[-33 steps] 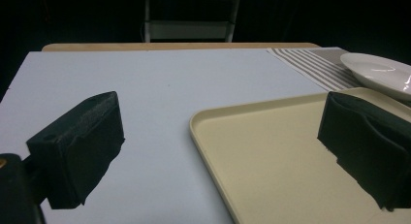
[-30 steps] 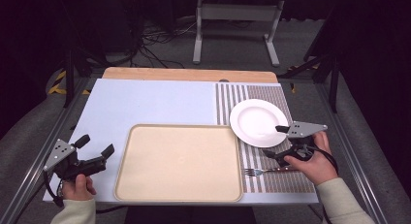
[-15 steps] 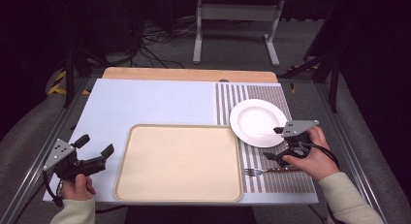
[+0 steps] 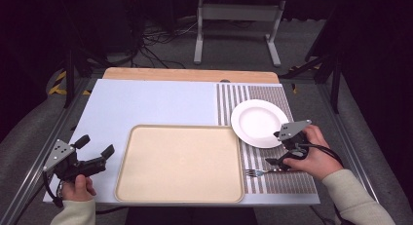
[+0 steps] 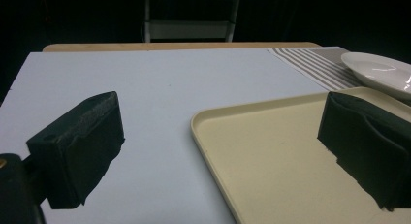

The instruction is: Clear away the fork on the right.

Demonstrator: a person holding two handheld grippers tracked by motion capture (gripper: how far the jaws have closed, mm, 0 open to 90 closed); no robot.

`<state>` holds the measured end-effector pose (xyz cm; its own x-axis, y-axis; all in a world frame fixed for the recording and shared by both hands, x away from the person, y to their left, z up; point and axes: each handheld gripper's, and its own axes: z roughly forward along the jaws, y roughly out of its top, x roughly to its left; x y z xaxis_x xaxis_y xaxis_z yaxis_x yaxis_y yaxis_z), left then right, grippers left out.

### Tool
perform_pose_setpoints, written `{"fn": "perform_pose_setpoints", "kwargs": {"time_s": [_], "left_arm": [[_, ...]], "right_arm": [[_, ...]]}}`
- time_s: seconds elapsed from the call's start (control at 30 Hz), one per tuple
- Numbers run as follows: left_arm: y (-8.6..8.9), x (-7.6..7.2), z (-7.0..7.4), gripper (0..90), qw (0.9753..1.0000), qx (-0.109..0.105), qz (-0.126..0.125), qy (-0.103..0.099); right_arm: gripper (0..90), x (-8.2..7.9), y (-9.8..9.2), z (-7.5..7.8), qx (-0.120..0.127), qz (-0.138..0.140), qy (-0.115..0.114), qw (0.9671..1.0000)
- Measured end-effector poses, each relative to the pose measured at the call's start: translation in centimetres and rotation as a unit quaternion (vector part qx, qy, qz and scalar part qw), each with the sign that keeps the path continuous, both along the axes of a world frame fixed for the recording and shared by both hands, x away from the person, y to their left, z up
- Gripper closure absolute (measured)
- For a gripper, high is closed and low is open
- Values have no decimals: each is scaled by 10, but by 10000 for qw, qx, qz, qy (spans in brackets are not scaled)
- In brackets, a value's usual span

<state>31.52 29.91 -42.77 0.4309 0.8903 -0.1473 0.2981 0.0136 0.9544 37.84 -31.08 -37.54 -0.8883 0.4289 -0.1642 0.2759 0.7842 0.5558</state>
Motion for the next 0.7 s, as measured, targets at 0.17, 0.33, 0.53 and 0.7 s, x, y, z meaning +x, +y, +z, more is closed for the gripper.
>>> {"fn": "perform_pose_setpoints", "kwargs": {"time_s": [0.17, 0.33, 0.53, 0.7], "left_arm": [[0, 0, 0, 32, 10000, 19, -9, -8], [0, 0, 0, 32, 10000, 18, -2, -7], [0, 0, 1, 32, 10000, 26, 5, -10], [0, -1, 1, 32, 10000, 32, -10, -5]], "right_arm": [[60, 1, 3, 1, -206, 131, 125, 9996], [63, 2, 4, -1, -181, 284, 237, 9992], [121, 0, 5, -6, -313, 698, 237, 9968], [164, -1, 5, -15, -408, 775, 489, 9950]]}}
